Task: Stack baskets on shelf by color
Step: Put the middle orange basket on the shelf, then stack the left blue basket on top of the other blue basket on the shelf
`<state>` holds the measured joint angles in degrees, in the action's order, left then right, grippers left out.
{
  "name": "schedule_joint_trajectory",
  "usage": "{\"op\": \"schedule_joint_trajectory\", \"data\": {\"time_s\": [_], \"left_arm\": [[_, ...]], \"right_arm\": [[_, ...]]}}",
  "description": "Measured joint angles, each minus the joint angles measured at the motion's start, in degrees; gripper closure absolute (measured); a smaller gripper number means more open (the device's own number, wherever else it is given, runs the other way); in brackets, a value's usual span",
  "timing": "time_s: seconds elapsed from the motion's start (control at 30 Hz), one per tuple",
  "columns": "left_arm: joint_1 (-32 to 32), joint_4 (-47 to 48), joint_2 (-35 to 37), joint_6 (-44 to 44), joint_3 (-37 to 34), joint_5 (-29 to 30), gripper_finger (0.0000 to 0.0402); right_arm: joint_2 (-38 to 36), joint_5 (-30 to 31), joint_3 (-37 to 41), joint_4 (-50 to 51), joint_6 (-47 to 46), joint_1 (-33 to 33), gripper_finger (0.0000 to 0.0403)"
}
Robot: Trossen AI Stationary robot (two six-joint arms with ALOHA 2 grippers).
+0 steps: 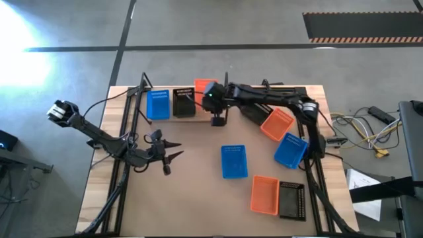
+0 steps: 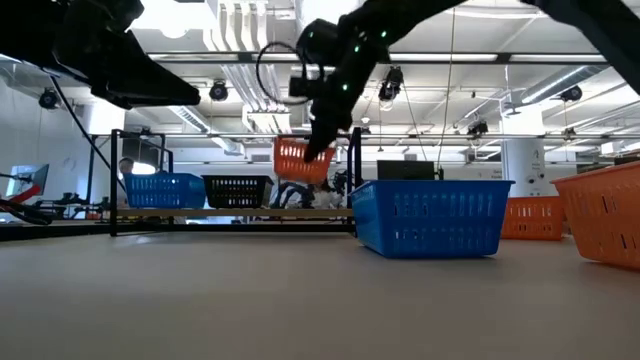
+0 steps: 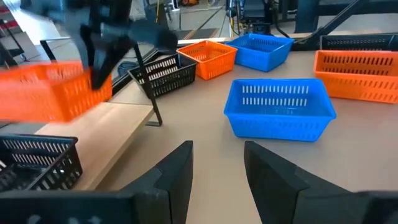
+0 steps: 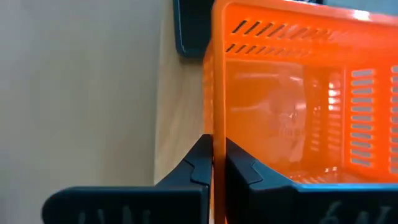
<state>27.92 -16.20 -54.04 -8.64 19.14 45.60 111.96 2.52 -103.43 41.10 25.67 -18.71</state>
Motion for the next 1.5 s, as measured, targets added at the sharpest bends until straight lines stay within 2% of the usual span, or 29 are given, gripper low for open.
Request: {"op": "schedule_joint_trajectory", "data": {"time_s": [0.3,0.5,0.73,0.93,1.17,1.33,1.5], "left_arm": [[0.0,0.0,-0.2,0.0,0.0,0.0,0.0274],[0.0,0.1,-0.2,0.1,0.0,0.0,0.0274],[0.0,0.2,-0.2,0.1,0.0,-0.1,0.0274],[0.0,0.2,-0.2,0.1,0.0,-0.3,0.0274],[0.0,0.9,-0.2,0.1,0.0,-0.3,0.0274],[0.0,0.9,-0.2,0.1,-0.2,-0.3,0.0274],[0.0,0.8,-0.2,0.1,-0.7,-0.3,0.0274]], "right_arm": [[7.4,0.0,-7.2,9.9,-2.3,-0.4,0.0394],[9.1,0.2,-8.4,10.7,-3.8,-0.4,0.0391],[7.4,0.5,-7.9,11.1,-3.2,-0.4,0.0327],[1.7,0.5,-7.5,11.6,-3.7,0.6,0.0277],[-8.4,0.0,1.3,10.2,-7.7,7.8,0.0277],[-16.6,0.0,14.3,6.3,-13.5,18.2,0.0284],[-24.7,1.1,28.9,-3.7,-25.8,31.1,0.0283]]}}
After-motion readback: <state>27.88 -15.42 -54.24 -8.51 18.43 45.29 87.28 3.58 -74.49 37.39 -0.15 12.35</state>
